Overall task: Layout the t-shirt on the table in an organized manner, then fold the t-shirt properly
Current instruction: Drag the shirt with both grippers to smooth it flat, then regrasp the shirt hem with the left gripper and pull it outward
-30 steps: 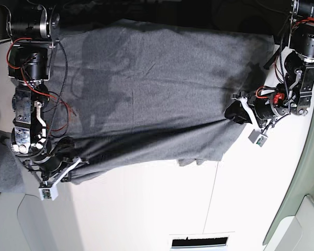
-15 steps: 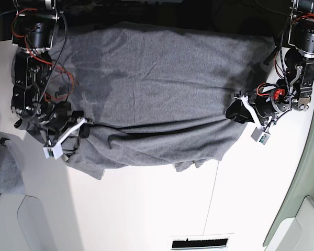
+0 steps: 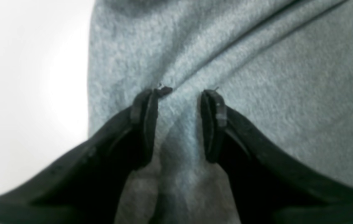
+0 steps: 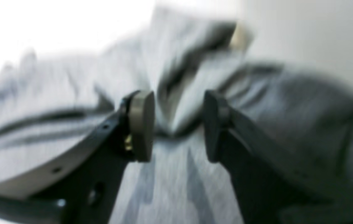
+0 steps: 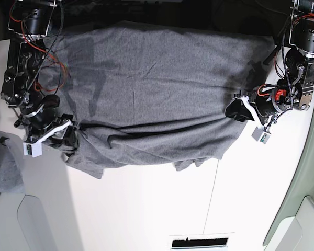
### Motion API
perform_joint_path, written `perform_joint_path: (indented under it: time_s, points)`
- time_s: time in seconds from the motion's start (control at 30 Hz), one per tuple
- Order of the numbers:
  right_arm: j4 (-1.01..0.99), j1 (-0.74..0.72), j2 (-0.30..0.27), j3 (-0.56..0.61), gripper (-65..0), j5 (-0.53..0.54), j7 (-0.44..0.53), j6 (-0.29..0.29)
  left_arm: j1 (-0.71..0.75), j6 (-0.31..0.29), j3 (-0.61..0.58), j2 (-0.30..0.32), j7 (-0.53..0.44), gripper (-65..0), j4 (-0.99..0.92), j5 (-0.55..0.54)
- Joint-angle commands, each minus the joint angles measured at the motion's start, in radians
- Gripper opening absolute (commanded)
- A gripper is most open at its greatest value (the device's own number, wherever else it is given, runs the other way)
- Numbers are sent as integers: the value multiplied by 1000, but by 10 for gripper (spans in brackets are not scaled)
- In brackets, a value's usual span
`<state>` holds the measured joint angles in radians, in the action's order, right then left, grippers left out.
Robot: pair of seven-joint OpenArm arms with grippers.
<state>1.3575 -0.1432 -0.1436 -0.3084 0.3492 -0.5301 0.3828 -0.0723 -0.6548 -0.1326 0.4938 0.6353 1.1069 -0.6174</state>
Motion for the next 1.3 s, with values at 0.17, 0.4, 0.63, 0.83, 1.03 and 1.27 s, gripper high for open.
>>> perform_joint_path:
  time_s: [0.17, 0.4, 0.63, 0.83, 1.03, 1.27]
  points:
    - [-2, -58, -8, -5, -391, -117, 6, -93, 8, 23, -5, 45, 91, -386, 140, 29]
    - [-2, 35, 12, -5, -434, -27, -56, -82, 31, 44, -6, 55, 100, -386, 201, 29]
    - [-2, 164, 67, -4, -487, -27, -54, -79, 158, -23, -21, 34, 110, -386, 201, -20]
    - [2, 225, 66, -4, -535, -27, -55, -52, 172, -25, -32, 38, 161, -386, 209, -70]
    - [19, 268, 49, -4, -535, -15, -74, -35, 173, -43, -32, 51, 317, -386, 288, -222]
    - [84, 322, 24, -5, -535, -17, -73, -35, 154, -43, -17, 104, 229, -386, 458, -217]
